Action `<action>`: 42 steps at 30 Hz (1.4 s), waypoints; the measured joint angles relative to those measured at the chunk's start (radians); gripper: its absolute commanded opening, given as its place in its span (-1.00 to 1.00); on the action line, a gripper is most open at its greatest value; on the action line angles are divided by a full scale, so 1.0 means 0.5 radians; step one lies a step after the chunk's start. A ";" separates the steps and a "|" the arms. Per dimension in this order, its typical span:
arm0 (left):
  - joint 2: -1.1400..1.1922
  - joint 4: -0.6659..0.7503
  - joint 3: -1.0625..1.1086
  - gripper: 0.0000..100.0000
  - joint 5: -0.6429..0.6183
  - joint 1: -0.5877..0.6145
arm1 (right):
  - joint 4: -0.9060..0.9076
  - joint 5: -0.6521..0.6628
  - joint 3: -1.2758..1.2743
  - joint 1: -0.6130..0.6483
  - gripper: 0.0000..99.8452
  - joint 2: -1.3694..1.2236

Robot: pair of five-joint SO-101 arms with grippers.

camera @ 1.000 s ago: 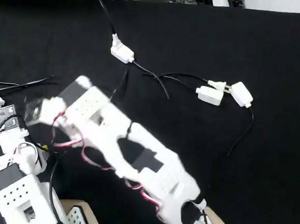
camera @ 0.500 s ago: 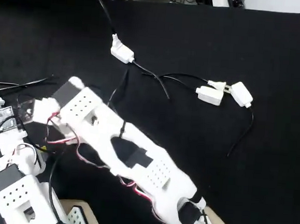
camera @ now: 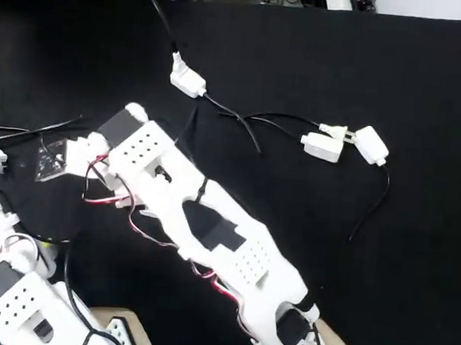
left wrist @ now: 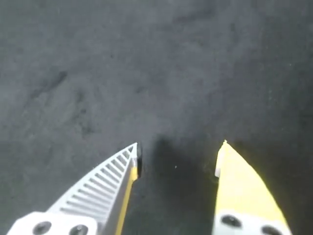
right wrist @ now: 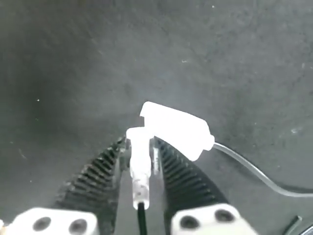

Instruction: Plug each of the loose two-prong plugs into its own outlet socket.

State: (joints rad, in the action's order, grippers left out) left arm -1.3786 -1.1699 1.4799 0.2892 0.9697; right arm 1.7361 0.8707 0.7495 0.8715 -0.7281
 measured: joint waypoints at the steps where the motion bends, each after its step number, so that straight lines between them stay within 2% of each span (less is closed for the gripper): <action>1: 0.000 0.031 0.000 -0.48 0.000 0.003 | 0.000 0.000 0.000 -0.006 -0.98 0.000; 11: 0.000 0.064 0.015 -0.48 0.000 -0.034 | 0.000 0.000 0.000 -0.104 -0.98 0.000; 42: 0.000 0.064 0.015 -0.48 0.000 -0.034 | -0.006 0.000 0.037 -0.101 -0.98 -0.098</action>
State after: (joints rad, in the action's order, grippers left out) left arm -1.3786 -1.1377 1.4876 0.2892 0.9528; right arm 1.7331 0.8707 0.7679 0.8209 -0.7772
